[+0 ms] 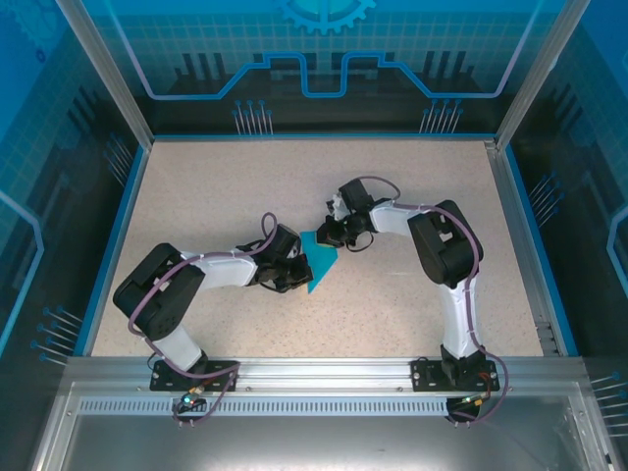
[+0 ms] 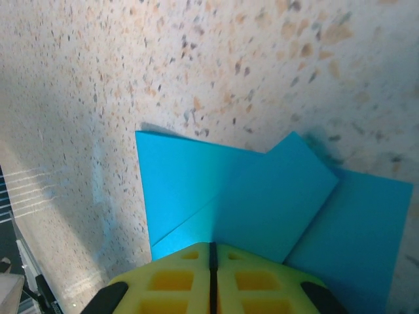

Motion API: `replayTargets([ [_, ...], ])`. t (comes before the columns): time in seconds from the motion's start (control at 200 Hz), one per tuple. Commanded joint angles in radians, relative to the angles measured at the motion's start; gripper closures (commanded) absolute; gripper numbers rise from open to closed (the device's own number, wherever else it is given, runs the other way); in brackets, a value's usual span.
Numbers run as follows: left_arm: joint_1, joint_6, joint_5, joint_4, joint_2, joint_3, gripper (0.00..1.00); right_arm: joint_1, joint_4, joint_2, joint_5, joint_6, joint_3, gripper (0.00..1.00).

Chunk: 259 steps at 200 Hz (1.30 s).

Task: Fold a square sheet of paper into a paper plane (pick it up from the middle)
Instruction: Fourth fold the wing at the center of the table.

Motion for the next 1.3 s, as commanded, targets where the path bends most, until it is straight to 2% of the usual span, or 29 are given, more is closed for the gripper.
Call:
replayTargets([
  [0.0,-0.009,0.031,0.006,-0.185,0.039,-0.032,1.0,-0.098,0.014,0.069,0.183,0.007,0.047,0.91],
  [0.235,-0.009,0.036,0.007,-0.189,0.036,-0.029,1.0,-0.122,-0.036,0.07,0.2,-0.018,0.125,0.91],
  [0.39,-0.01,0.042,0.01,-0.183,0.028,-0.007,1.0,-0.11,0.01,-0.029,0.136,-0.046,0.072,0.9],
  [0.455,-0.011,0.042,0.018,-0.162,0.002,0.004,0.92,-0.09,0.071,-0.127,0.135,-0.041,-0.019,0.87],
  [0.575,-0.008,0.052,-0.005,-0.167,-0.067,0.05,0.78,-0.052,0.058,-0.245,0.174,-0.019,-0.127,0.78],
  [0.68,-0.005,0.063,-0.064,-0.198,-0.126,0.09,0.64,-0.022,0.061,-0.305,0.18,0.024,-0.205,0.64],
  [0.845,0.035,0.056,-0.169,-0.227,-0.191,0.093,0.46,0.032,0.077,-0.339,0.173,0.084,-0.255,0.57],
  [0.975,0.08,0.052,-0.166,-0.224,-0.198,0.082,0.38,0.071,0.058,-0.31,0.195,0.108,-0.232,0.55],
  [1.1,0.096,0.049,-0.143,-0.216,-0.187,0.071,0.35,0.087,0.051,-0.257,0.187,0.119,-0.194,0.59],
  [1.29,0.102,0.056,-0.072,-0.15,-0.157,0.052,0.39,0.101,0.026,-0.205,0.194,0.122,-0.15,0.61],
])
